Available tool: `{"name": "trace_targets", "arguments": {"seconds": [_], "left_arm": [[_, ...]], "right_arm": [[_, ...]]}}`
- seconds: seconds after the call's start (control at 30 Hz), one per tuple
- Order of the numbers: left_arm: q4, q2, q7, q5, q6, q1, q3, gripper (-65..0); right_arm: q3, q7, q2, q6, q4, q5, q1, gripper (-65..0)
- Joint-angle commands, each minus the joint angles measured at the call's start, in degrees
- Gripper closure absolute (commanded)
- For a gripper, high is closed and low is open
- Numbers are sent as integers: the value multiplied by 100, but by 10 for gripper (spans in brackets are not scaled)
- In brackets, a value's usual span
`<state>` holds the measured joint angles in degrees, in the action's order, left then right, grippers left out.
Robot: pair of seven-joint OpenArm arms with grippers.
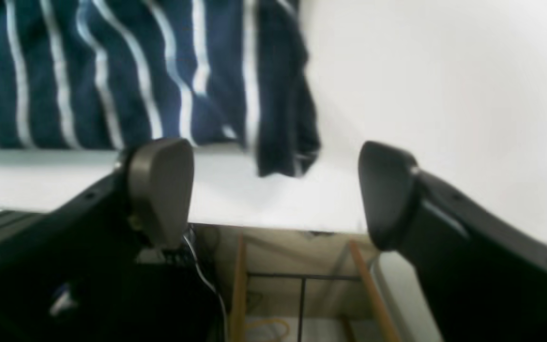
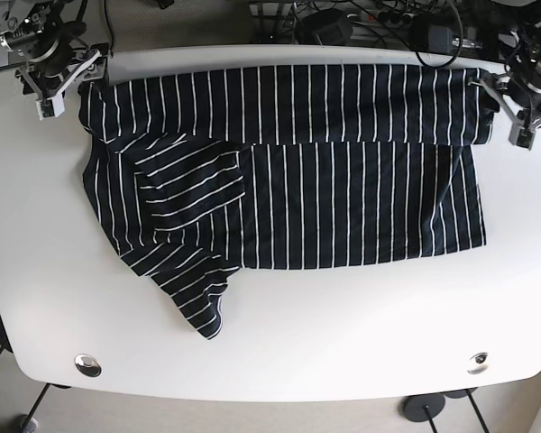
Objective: Fold the T-shirt properly
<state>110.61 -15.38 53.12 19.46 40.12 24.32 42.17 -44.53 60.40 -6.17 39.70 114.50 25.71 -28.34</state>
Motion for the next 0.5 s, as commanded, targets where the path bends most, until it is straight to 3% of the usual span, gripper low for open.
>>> {"name": "trace_targets", "arguments": {"seconds": [0.03,0.17,0.3,0.4,0.5], "left_arm": [[188,109,-60,18,-12,8,-362,-325],[179,241,-60,-17,-12,175,-740,-325],[-67,267,-68,-685,-12,272,-837,-325],[-674,179,-121,-843,-12,228,-767,-324],[-1175,30,-596,-861,-12,228,-661,-324]], "right_arm": [[-52,-119,-73,30,115,53,174,-517],[-8,-102,-64,30,106,70,333,-517],[-8,-102,-37,30,-122,53,350,-501],[-8,-102,-55,30,-448,44,333,-388],[-8,-102,-178,30,-975,26,333,-290]]}}
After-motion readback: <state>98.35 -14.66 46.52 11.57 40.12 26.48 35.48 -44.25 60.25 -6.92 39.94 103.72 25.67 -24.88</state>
